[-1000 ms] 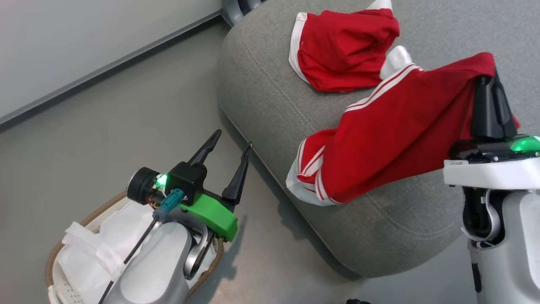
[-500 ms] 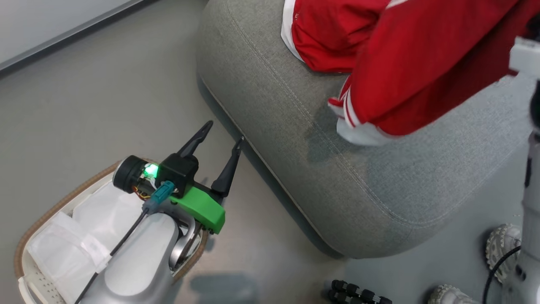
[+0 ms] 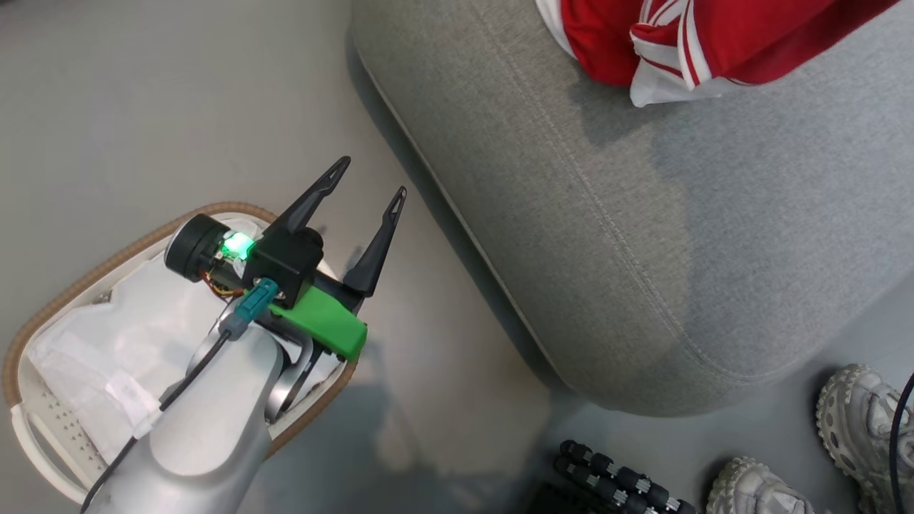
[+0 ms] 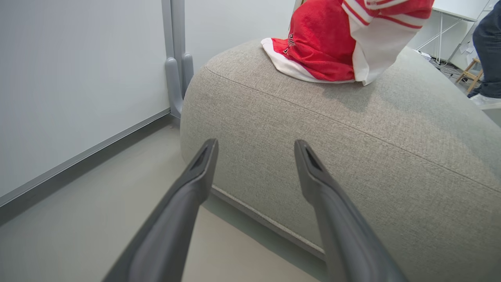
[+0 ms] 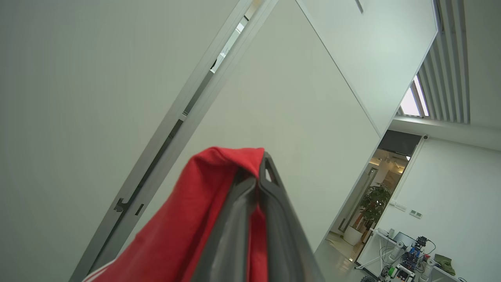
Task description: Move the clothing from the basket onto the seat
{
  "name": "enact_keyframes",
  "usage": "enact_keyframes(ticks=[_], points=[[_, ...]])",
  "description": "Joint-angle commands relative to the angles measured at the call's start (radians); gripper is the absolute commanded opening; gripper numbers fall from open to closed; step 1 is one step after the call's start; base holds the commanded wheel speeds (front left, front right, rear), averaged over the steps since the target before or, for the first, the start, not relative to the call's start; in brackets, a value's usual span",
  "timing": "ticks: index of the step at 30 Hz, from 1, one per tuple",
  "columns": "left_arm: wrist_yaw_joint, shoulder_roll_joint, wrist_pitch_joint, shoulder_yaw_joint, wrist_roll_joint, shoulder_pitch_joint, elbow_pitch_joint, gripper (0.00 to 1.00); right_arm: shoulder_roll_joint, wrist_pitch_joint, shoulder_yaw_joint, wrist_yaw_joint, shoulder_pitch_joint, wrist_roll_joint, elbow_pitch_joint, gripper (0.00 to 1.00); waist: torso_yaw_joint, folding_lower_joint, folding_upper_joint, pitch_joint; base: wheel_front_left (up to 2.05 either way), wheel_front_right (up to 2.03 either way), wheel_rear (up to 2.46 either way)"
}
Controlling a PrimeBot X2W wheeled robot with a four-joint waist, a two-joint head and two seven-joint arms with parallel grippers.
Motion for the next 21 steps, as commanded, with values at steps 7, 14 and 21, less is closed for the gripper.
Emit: enact_keyframes(ticks=[7, 14, 21], points=[[-0.003, 0.044, 0.001, -0.024, -0.007, -0.061, -0.019, 1.00, 0.095, -0.002, -0.083, -0.001, 0.105, -0.060, 0.210, 0.00, 0.105, -0.0001, -0.0001, 0.136, 0.00, 0.00, 0.00], [-0.003, 0.042, 0.001, -0.019, -0.021, -0.056, -0.021, 1.00, 0.160, -0.002, -0.228, -0.001, 0.243, -0.032, 0.327, 0.00, 0.131, -0.0001, -0.0001, 0.146, 0.00, 0.00, 0.00], [0.001, 0.034, 0.001, 0.022, -0.027, -0.002, -0.010, 1.00, 0.179, -0.002, -0.305, -0.001, 0.376, -0.015, 0.330, 1.00, 0.115, -0.0001, -0.0001, 0.093, 0.00, 0.00, 0.00]])
